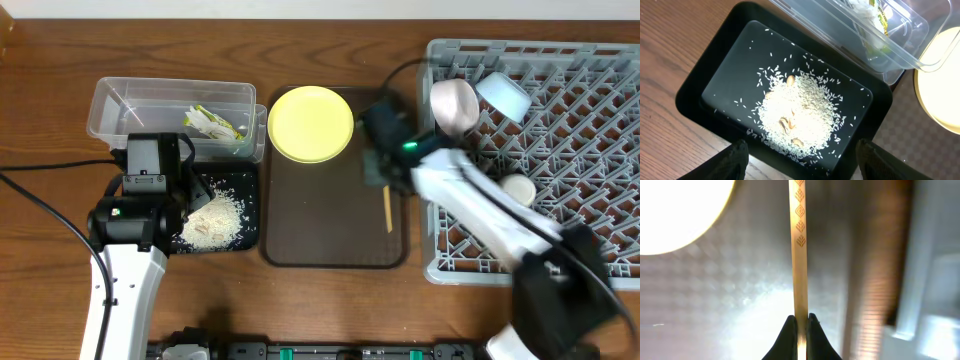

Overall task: Sort waste into correct bins and load items into the dishwasher rack
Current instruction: 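Carry the second chopstick right and drop it into the rack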

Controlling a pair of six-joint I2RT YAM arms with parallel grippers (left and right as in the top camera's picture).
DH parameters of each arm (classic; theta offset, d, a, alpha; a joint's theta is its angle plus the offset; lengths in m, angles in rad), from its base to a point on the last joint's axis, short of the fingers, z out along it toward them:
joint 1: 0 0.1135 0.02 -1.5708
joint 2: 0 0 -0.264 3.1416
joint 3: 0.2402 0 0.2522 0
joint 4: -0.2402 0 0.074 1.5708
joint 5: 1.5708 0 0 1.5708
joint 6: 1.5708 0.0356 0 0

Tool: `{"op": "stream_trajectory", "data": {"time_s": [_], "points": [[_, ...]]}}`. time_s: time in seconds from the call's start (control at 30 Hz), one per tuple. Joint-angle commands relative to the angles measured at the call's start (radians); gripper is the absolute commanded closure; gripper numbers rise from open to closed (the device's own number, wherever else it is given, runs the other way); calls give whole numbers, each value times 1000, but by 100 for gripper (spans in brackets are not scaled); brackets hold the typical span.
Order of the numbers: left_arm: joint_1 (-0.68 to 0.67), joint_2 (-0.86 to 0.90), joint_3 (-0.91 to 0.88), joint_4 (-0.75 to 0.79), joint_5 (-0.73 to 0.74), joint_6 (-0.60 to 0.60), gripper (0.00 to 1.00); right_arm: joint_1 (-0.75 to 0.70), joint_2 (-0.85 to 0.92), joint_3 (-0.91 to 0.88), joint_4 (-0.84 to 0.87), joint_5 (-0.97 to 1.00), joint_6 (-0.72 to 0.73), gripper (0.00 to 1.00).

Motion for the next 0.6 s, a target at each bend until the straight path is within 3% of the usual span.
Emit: {"op": "stream_trajectory", "data": {"time_s": [0.0,0.17,0.33,0.57], "points": [[4,4,6,-2,-5,-10,28,-60,-133,5,-39,18,-100,99],[4,4,6,-2,-5,-10,28,-151,-233,5,-148,19,-185,99],[4,4,6,-2,-5,-10,28,-216,-224,-17,-229,37,-187,99],[4,4,6,-2,-5,-10,28,-237,-176,-105,-167,37,-187,98]]}}
